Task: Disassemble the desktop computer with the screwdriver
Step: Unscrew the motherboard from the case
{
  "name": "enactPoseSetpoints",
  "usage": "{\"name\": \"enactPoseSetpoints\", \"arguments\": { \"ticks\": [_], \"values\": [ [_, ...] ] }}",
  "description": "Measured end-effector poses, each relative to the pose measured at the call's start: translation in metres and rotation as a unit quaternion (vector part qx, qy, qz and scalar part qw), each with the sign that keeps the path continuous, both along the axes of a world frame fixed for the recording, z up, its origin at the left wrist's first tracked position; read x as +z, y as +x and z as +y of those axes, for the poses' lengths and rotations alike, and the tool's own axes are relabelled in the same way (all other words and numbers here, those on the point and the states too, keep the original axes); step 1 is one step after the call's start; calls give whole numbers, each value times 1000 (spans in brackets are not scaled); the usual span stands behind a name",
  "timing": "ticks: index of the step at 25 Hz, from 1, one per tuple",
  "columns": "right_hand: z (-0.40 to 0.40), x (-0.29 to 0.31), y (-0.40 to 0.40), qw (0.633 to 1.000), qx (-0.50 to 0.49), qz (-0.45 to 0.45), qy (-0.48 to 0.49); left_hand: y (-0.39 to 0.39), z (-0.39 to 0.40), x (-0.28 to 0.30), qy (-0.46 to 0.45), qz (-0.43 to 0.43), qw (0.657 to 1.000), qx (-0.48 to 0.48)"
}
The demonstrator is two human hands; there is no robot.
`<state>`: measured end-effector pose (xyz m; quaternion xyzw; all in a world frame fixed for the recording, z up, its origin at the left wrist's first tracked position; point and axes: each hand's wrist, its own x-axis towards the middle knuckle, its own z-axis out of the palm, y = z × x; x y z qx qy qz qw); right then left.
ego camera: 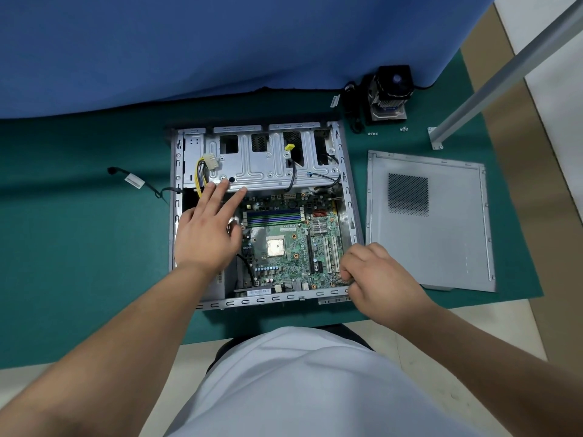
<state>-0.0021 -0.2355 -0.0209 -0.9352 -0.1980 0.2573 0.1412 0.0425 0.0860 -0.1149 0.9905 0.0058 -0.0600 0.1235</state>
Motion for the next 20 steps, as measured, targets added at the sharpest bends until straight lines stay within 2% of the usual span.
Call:
{"name": "enactPoseSetpoints", "arguments": {
  "ticks": [5,9,13,16,18,19,20],
  "values": [
    [-1,0,1,1000,-5,-7,9,0,0,2,-5,0,1000,-4],
    [-4,4,4,997,-46,-37,53,-1,-1,7,-32,-14,999,-12],
    [-3,10,19,978,-157,-46,126,-8,-10,14,-181,-28,983,8],
    [-4,15,34,933,-290,-50,207,-18,-38,21,-244,19,968,-54],
    [-7,18,43,900,-361,-41,243,-17,-58,24,-296,109,948,-29],
    [-8,19,46,887,-385,-34,254,-15,-67,27,-347,164,923,35],
    [-10,21,49,874,-406,-25,265,-11,-74,30,-424,223,869,126]
  ]
}}
